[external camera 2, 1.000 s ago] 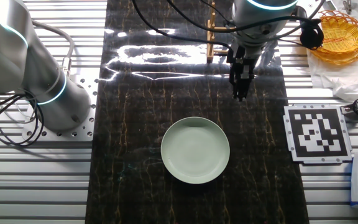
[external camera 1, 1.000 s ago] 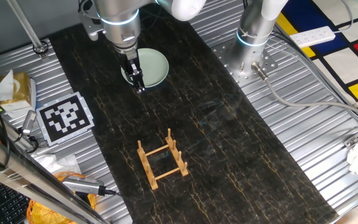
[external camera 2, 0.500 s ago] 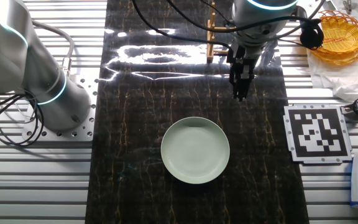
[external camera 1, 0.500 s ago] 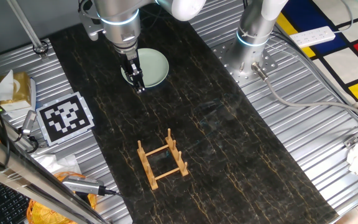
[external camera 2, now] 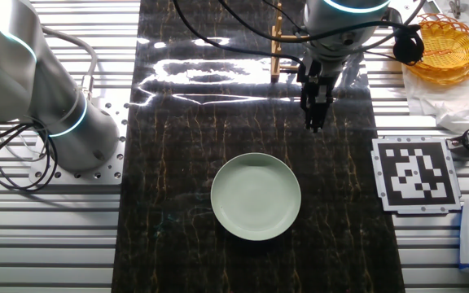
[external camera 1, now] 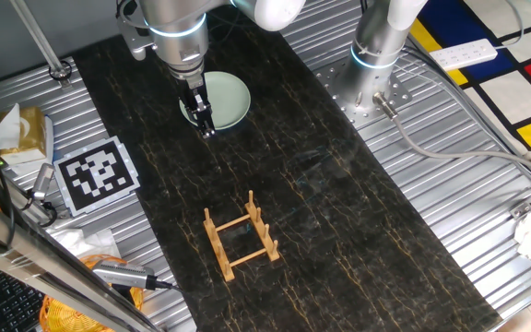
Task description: Put the dish on the dish rack
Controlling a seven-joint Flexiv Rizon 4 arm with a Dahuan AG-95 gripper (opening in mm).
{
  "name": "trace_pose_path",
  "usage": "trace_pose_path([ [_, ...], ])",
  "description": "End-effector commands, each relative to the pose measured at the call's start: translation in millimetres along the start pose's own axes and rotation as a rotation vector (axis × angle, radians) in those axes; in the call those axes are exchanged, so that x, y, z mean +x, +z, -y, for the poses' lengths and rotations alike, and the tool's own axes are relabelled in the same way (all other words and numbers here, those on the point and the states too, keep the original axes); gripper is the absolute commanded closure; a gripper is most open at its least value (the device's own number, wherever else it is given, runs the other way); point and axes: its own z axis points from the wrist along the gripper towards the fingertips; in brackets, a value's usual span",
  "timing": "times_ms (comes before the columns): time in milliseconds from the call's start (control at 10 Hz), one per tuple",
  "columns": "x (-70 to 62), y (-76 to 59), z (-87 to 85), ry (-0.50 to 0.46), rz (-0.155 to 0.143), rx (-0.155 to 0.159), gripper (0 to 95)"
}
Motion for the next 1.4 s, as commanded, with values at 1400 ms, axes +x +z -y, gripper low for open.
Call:
trace_pose_path([
  [1400, 4.8, 4.0, -1.2, -0.262, -0.032, 0.176, 95.0],
])
